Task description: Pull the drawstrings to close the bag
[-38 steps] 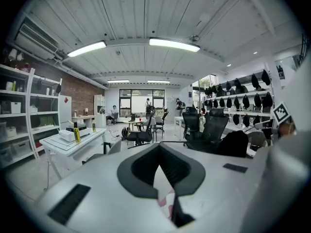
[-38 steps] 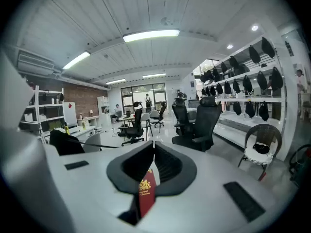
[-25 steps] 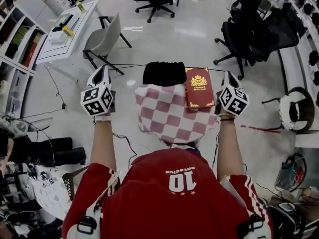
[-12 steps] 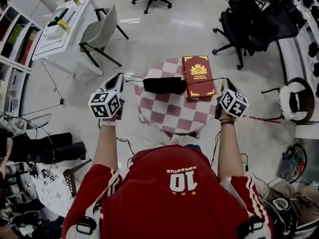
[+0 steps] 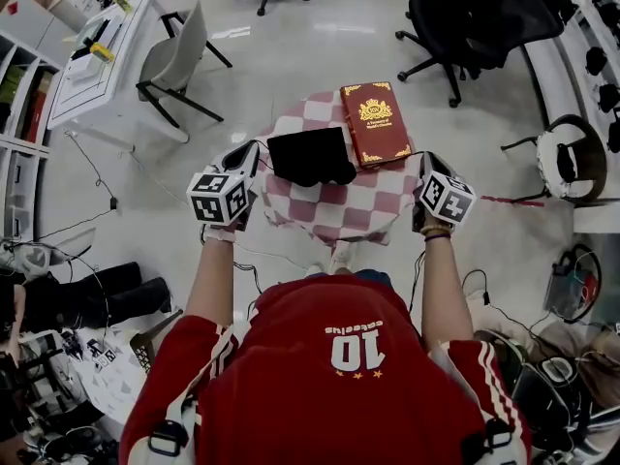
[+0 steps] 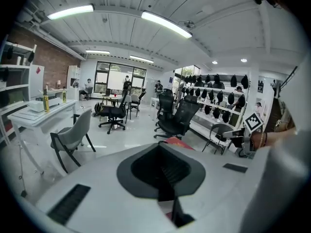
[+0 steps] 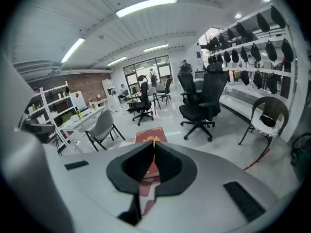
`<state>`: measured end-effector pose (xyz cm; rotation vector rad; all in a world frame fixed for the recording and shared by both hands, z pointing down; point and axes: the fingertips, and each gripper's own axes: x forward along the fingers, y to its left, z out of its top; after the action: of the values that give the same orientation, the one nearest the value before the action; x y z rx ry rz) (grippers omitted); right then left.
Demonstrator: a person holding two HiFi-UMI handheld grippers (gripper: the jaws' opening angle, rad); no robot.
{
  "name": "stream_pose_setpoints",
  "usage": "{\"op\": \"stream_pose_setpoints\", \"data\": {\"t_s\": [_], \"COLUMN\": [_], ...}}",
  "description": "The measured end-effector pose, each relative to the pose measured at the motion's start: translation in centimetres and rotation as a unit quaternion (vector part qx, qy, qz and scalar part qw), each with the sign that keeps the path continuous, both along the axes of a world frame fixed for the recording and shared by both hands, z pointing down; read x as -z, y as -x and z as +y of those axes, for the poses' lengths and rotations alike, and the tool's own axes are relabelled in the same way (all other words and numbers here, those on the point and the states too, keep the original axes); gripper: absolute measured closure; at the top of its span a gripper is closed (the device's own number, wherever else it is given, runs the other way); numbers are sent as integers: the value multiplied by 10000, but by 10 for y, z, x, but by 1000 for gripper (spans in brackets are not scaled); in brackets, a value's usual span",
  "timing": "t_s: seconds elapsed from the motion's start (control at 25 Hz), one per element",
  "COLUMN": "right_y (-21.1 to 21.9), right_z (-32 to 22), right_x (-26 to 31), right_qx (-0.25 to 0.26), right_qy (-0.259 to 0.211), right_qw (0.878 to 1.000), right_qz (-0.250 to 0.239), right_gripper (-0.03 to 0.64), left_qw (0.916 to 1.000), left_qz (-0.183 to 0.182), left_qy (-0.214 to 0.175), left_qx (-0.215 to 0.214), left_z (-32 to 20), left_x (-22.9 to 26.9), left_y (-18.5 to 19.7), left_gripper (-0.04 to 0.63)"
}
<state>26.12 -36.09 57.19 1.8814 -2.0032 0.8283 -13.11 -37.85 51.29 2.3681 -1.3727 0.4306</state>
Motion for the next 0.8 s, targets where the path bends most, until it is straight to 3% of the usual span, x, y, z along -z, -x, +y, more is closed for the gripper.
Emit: {"op": "stream_pose_setpoints", "data": {"t_s": [0.4,0.68,0.8], "right_y": [14,20,15], "right_z": [50,62,65], "right_x": [-56,-68,-66], "right_qx": [177,417,416], "right_qy": [689,893,910], "right_qw": [9972,9950,9948], "right_qz": [-250,-171,-170], "right_gripper": [592,592,589], "left_qw": [9935,9871,9848], "left_qz": [-130,-270,-266], "left_qy": [504,543,530], "left_qx": [-1009,-1481,-1632], "left_z": [20,24,24], "left_x": [-45,-56,-52], "left_y": [-72,-105,-111], "left_gripper": [589,589,524]}}
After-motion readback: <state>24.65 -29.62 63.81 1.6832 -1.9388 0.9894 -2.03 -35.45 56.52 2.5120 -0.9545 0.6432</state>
